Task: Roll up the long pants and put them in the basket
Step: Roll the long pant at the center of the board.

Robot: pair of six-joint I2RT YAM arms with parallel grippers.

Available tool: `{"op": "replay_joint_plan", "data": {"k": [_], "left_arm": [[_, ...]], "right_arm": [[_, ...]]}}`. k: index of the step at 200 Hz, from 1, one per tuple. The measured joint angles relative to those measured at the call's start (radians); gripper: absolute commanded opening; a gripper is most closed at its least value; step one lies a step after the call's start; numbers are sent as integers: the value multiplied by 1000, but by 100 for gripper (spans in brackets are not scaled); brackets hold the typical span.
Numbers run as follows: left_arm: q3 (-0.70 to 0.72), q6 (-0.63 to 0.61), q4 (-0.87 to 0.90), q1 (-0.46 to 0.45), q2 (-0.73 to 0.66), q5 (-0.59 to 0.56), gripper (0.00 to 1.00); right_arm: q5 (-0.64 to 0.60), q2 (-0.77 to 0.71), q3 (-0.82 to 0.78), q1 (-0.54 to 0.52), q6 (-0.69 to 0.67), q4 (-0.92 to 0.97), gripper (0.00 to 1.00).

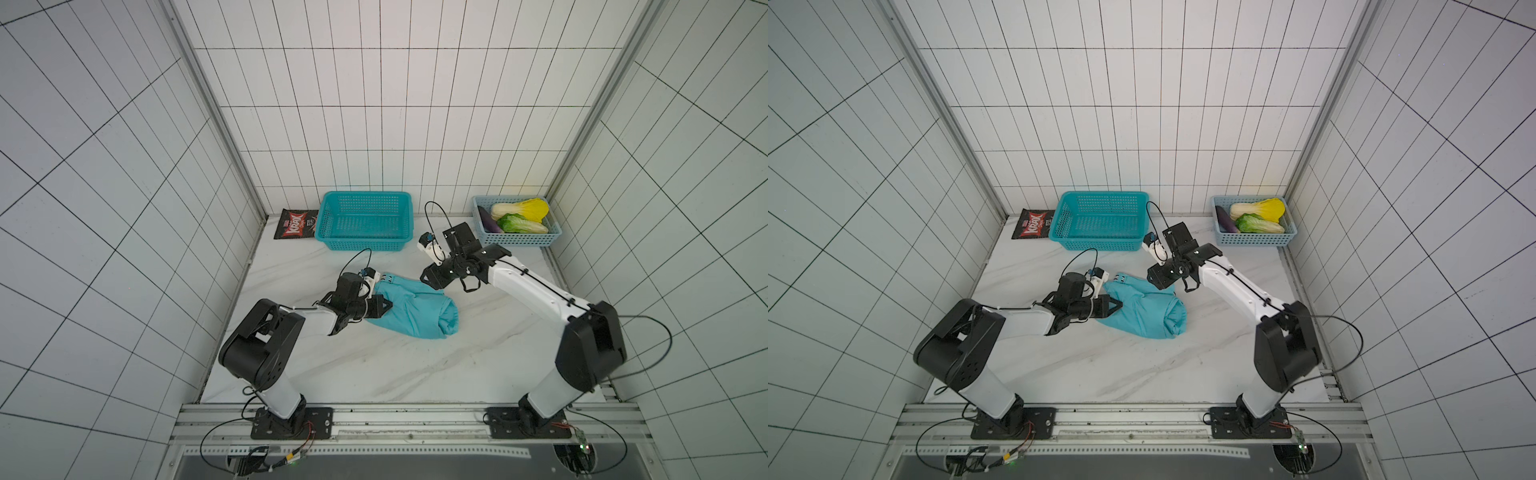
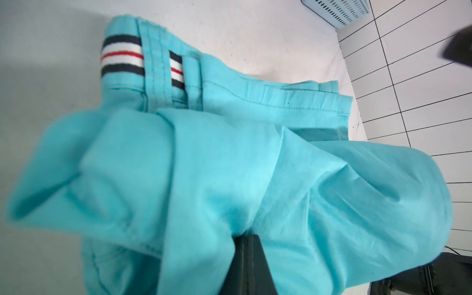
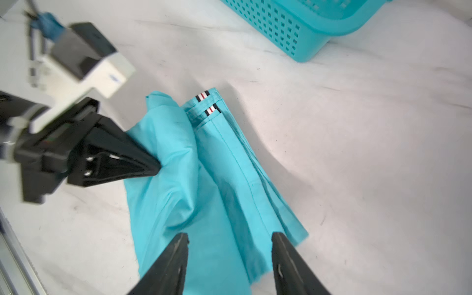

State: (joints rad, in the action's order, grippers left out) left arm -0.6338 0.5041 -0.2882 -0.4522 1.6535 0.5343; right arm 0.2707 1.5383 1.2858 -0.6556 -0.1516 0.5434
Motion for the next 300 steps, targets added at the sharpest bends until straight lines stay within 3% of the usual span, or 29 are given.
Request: {"op": "replay_joint_plan", "data": {"k": [12,29,54,91,123,145,159,181,202,225,266,300], "left_arm": [[0,0,-2,5,2,7,0],[0,0,-8,11,9,19,0],[-3,3,-9,18,14,34,0],[-4,5,1,26,7,40,0],[-11,8,23,33,-4,40,0],[-21,11,40,35,-4,43,0],[-29,11,57,36,-4,47,0],[-37,11,85,42,-4,57,0],[-49,13,108,53,-4,75,0],[-67,15,129,61,-1,92,0],[-71,19,135,68,6,111,0],[-71,23,132,70,15,117,0]], "right_arm": [[10,-97,-76,-48,19,-45,20],[37,-126,-138,-105,47,-84,13],[35,-5,-180,-122,87,-108,11],[-27,161,-206,-43,125,-137,7],[-78,193,-205,-38,140,-177,19],[-136,178,-201,-49,131,-183,36],[-215,131,-204,-92,100,-170,51],[-348,-15,-236,-233,34,-166,64],[-467,-143,-304,-429,-15,-217,68],[-594,-126,-394,-593,-47,-282,70],[-822,138,-450,-642,-98,-335,71],[-1011,288,-359,-636,-155,-434,66]]}}
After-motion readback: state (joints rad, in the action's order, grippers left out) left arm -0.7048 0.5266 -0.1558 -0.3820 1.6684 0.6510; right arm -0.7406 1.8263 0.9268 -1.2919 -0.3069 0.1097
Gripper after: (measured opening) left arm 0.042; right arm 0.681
